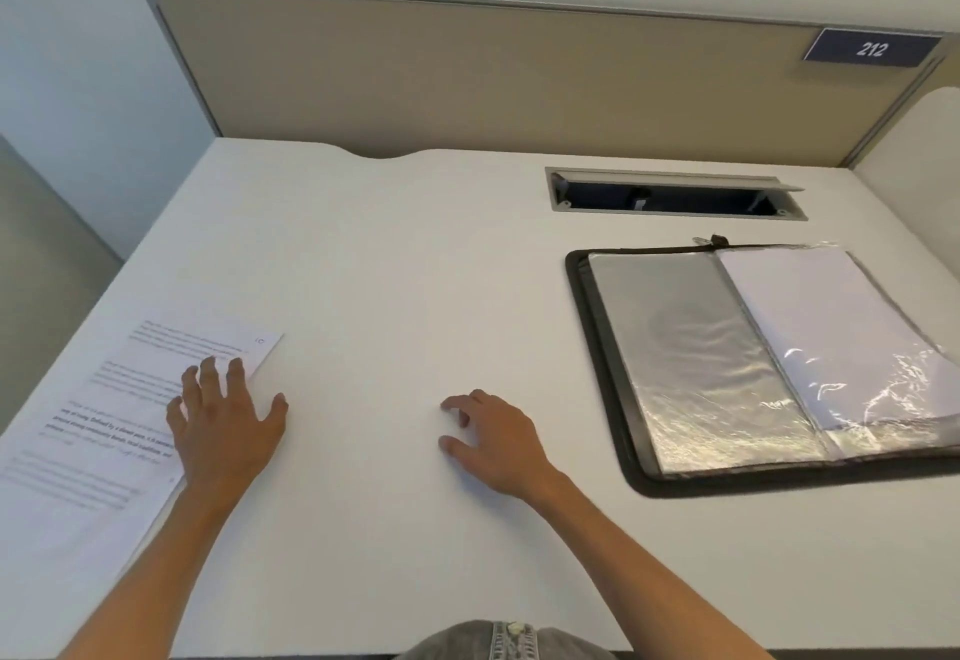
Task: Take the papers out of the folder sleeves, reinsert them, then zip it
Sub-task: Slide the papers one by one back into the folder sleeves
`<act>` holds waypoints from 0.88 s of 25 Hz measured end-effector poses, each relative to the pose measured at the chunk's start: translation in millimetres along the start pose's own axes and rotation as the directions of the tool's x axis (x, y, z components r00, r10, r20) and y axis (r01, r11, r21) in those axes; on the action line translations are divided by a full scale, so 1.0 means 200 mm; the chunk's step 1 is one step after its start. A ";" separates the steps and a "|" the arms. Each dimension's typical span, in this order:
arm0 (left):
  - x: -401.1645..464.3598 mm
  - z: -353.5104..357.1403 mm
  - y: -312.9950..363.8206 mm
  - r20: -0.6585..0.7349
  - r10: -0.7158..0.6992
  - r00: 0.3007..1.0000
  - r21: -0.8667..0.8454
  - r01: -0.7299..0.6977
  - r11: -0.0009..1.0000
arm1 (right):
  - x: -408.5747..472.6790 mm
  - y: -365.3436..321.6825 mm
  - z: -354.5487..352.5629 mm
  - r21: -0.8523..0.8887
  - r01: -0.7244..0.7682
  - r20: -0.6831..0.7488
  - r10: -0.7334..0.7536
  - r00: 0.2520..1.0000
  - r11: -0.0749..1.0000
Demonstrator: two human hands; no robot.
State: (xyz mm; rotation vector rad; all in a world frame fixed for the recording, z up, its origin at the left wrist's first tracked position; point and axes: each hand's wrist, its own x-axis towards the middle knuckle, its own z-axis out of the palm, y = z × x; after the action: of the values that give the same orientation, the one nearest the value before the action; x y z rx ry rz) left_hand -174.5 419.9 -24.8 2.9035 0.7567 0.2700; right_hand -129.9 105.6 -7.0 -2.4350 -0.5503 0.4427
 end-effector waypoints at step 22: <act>0.03 0.11 0.01 -0.189 0.409 0.893 0.007 -0.415 0.910 | 0.08 -0.07 0.04 0.155 -0.230 -0.107 0.248 0.963 0.961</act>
State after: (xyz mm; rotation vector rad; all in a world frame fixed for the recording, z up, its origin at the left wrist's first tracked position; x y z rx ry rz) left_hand -163.5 419.5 -45.6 3.0069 0.1377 0.5981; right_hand -123.2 126.9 -7.2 -2.3804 -0.1641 0.4085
